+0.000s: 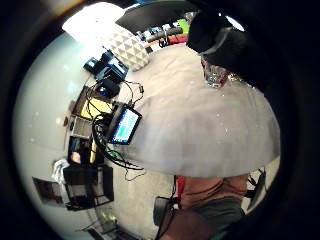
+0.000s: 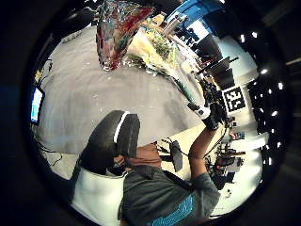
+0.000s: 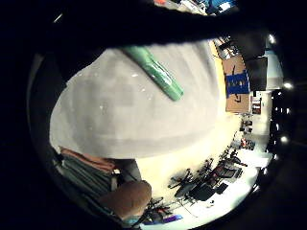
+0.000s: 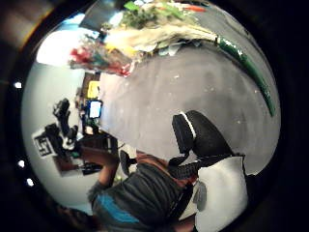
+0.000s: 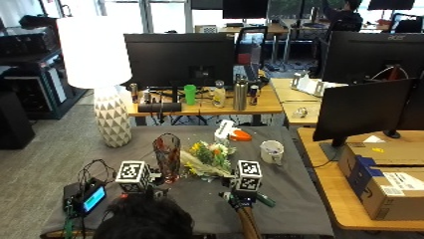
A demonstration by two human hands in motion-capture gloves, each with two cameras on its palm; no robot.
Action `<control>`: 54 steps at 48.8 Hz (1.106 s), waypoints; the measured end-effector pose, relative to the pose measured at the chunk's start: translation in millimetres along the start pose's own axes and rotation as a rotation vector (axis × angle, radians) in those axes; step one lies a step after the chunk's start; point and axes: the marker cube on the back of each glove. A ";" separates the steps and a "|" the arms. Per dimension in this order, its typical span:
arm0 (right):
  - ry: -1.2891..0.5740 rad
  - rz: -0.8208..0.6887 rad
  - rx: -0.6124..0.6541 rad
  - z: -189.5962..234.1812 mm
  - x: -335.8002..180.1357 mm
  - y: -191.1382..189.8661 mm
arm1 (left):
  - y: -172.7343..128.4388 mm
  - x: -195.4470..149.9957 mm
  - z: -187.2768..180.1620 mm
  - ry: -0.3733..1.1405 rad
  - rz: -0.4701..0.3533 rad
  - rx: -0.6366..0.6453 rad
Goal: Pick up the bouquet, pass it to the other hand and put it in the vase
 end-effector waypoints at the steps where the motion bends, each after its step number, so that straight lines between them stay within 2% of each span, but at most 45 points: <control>1: -0.003 0.006 0.001 0.6 2.6 -1.4 | 5.4 4.8 4.3 0.036 -0.002 -0.049; 4: -0.011 0.023 0.004 5.1 11.0 -8.4 | 9.0 8.4 9.3 0.056 -0.006 -0.091; 26: -0.029 0.162 -0.074 58.1 79.1 -61.8 | 1.3 14.3 28.4 0.079 0.007 -0.089; 38: -0.114 0.219 -0.125 80.3 112.1 -70.2 | -1.2 10.2 40.1 0.080 0.007 -0.100; 47: -0.124 0.235 -0.035 87.7 116.6 -73.0 | -0.7 16.5 45.6 0.107 0.010 -0.112; 54: -0.033 0.253 0.039 84.5 118.3 -74.4 | 1.4 17.2 49.8 0.115 0.015 -0.137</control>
